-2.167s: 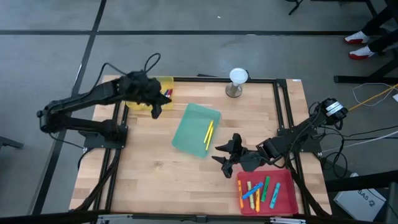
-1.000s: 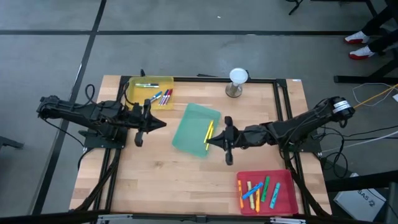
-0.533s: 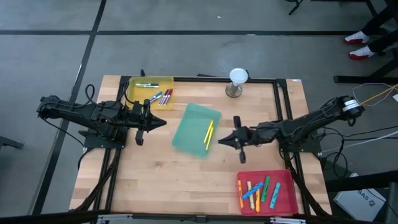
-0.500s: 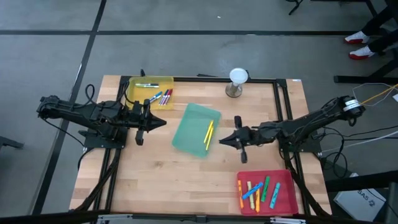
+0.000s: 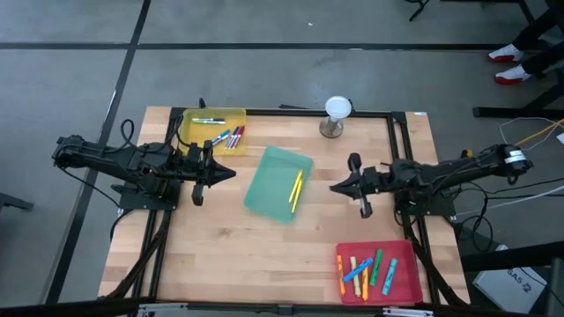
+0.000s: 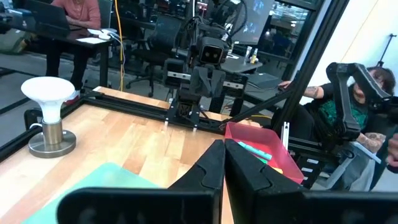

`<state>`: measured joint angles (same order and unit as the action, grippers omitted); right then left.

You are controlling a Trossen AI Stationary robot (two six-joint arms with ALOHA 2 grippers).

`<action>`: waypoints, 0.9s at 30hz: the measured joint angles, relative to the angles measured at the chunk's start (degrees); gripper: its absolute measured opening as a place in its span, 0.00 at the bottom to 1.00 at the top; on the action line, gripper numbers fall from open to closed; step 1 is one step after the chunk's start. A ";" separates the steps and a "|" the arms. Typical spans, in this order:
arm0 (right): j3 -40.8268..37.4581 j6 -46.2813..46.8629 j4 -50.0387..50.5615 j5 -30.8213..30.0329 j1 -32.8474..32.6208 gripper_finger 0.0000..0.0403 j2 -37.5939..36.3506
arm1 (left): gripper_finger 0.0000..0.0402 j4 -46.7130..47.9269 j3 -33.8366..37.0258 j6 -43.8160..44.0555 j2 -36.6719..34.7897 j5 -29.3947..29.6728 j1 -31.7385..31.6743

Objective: Pick & Place Markers
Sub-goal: Return to Home Position

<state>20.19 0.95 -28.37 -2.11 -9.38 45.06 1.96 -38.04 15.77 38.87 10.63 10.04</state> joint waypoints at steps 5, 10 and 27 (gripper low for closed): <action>-2.33 -0.16 1.06 3.96 2.40 0.00 -3.05 | 0.03 0.00 0.00 0.00 0.00 0.00 0.00; -4.49 -0.31 1.27 4.31 3.25 0.00 -4.71 | 0.02 -0.01 0.00 0.00 0.00 0.00 0.00; -14.26 -4.29 1.71 5.39 3.23 0.01 -20.42 | 0.03 -0.02 -0.02 0.00 0.00 0.00 0.00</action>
<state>5.93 -3.34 -26.66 3.28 -6.15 24.64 1.93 -38.06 15.77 38.87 10.63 10.04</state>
